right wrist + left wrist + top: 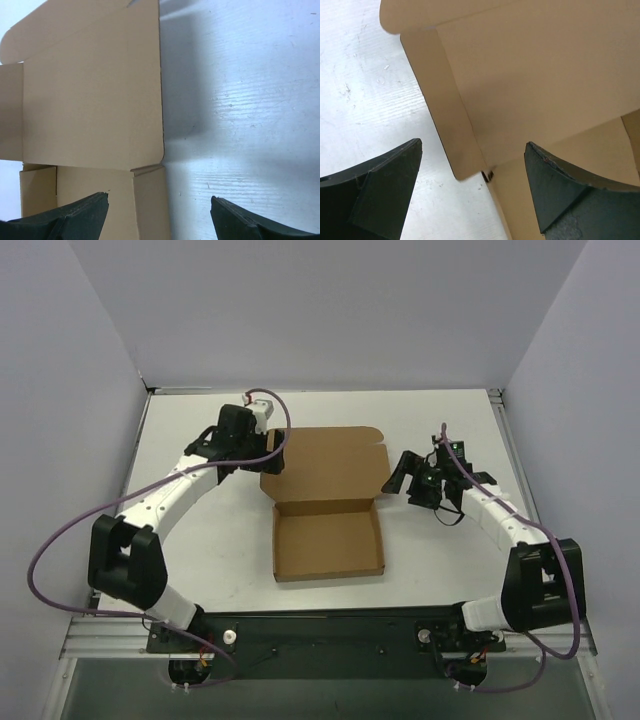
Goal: Fold the paper box
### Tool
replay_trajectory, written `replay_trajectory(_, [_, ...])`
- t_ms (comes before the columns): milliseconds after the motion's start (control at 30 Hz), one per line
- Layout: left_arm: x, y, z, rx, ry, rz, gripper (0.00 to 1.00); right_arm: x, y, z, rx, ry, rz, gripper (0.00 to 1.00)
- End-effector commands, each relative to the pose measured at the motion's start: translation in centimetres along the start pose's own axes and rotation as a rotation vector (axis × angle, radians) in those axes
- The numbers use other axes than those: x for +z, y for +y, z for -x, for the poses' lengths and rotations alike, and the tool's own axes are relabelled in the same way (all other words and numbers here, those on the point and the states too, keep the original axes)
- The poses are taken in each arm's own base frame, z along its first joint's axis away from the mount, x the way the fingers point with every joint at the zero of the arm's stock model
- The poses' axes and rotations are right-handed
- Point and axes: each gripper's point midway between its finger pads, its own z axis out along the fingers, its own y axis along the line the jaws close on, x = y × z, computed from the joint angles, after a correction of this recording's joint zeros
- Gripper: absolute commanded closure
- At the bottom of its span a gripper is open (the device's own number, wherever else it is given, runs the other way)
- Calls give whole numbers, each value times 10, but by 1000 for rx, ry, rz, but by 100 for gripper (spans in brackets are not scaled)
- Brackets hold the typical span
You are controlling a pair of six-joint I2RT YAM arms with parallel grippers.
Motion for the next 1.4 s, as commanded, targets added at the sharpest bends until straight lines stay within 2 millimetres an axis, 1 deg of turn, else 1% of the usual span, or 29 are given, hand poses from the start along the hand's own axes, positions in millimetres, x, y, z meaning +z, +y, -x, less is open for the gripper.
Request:
replay_trajectory(0, [19, 25, 19, -43, 4, 37, 7, 5, 14, 28, -80, -29, 50, 16])
replay_trajectory(33, [27, 26, 19, -66, 17, 28, 7, 8, 16, 32, -88, -35, 57, 16])
replay_trajectory(67, [29, 24, 18, -82, 22, 3, 8, 12, 17, 39, -98, -36, 57, 16])
replay_trajectory(100, [33, 29, 17, -97, 30, 3, 9, 14, 21, 44, -107, -38, 70, 16])
replay_trajectory(167, [39, 36, 4, -98, 72, 23, 11, 22, 26, 54, -124, -27, 91, 17])
replay_trajectory(200, [39, 37, 3, -99, 77, 32, 11, 26, 26, 58, -132, -26, 91, 17])
replay_trajectory(233, [39, 41, -6, -96, 92, 45, 12, 29, 29, 59, -138, -14, 107, 17])
replay_trajectory(267, [39, 42, -10, -97, 95, 46, 12, 37, 29, 60, -135, 5, 110, 18])
replay_trajectory(300, [39, 40, -14, -99, 98, 36, 13, 37, 35, 69, -150, -8, 127, 18])
replay_trajectory(333, [37, 39, -15, -101, 93, 27, 14, 39, 38, 73, -153, -7, 137, 18])
replay_trajectory(367, [40, 39, -24, -106, 103, 19, 15, 45, 38, 73, -149, 9, 143, 19])
replay_trajectory(400, [40, 35, -25, -111, 103, -4, 17, 47, 39, 74, -152, 11, 149, 21])
replay_trajectory(433, [42, 33, -27, -112, 106, -13, 26, 47, 44, 80, -156, 3, 161, 22])
replay_trajectory(500, [45, 31, -24, -113, 102, -22, 36, 52, 45, 79, -148, 17, 168, 24])
replay_trajectory(533, [48, 32, -26, -122, 111, -22, 41, 52, 45, 79, -146, 18, 171, 24])
replay_trajectory(667, [52, 34, -34, -130, 147, -10, 43, 48, 41, 73, -143, 17, 160, 24])
replay_trajectory(733, [53, 34, -33, -126, 142, -14, 49, 46, 39, 70, -147, 12, 154, 24])
replay_trajectory(767, [54, 34, -33, -127, 139, -16, 56, 45, 37, 68, -147, 11, 147, 24])
replay_trajectory(833, [53, 32, -31, -117, 131, -22, 63, 44, 32, 69, -154, -3, 118, 24])
replay_trajectory(900, [54, 31, -30, -106, 119, -23, 74, 44, 28, 71, -165, -10, 105, 23])
replay_trajectory(933, [53, 31, -30, -96, 112, -23, 77, 43, 28, 72, -168, -12, 106, 22])
replay_trajectory(1000, [53, 31, -30, -82, 108, -15, 81, 43, 28, 74, -177, -17, 104, 21])
replay_trajectory(1067, [53, 30, -29, -67, 99, -13, 83, 45, 28, 77, -180, -16, 110, 20])
replay_trajectory(1100, [54, 30, -29, -63, 98, -11, 84, 44, 32, 83, -186, -28, 120, 21])
replay_trajectory(1133, [54, 29, -29, -58, 93, -12, 85, 44, 34, 85, -184, -27, 126, 20])
replay_trajectory(1167, [54, 28, -30, -58, 95, -13, 86, 47, 34, 84, -177, -14, 132, 21])
replay_trajectory(1233, [54, 27, -30, -54, 92, -9, 87, 46, 38, 83, -153, 12, 143, 21])
replay_trajectory(1300, [54, 26, -31, -45, 88, 3, 88, 45, 43, 77, -141, 27, 156, 23])
replay_trajectory(1367, [51, 22, -27, -32, 69, 5, 92, 38, 42, 70, -118, 28, 145, 23])
